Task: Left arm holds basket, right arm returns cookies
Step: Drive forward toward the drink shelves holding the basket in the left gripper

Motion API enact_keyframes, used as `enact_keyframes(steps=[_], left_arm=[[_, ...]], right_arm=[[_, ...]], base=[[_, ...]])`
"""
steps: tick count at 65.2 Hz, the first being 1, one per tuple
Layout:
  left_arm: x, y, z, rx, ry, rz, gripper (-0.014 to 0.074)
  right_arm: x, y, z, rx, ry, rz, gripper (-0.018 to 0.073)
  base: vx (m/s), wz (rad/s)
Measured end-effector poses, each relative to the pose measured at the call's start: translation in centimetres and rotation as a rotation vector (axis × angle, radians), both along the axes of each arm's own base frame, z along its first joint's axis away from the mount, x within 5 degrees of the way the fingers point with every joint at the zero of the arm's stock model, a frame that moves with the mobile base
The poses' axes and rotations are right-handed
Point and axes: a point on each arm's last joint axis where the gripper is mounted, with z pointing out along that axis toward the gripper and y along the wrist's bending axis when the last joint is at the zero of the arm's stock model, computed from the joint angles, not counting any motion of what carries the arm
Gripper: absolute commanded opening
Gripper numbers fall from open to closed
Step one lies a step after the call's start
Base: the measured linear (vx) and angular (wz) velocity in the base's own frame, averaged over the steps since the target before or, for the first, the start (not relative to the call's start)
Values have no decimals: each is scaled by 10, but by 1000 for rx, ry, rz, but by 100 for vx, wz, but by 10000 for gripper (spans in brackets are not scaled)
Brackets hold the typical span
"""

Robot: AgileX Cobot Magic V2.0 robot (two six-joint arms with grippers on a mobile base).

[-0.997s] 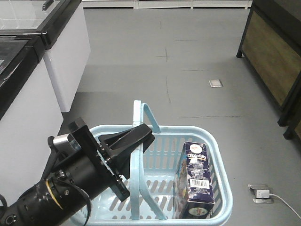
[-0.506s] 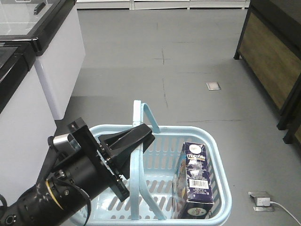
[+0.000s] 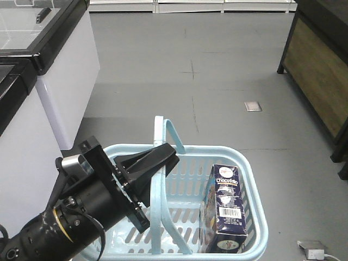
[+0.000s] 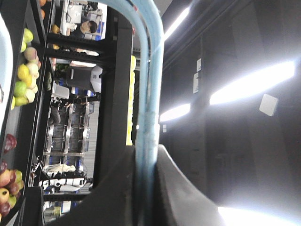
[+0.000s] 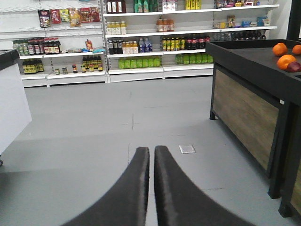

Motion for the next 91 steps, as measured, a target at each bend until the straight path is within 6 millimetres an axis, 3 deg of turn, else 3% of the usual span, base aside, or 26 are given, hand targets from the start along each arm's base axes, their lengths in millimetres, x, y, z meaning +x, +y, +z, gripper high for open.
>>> enact_keyframes(steps=[91], left_arm=[[0, 0, 0, 3, -3, -5, 0]], right_arm=[[0, 0, 0, 0, 0, 0, -6]], base=[[36, -1]])
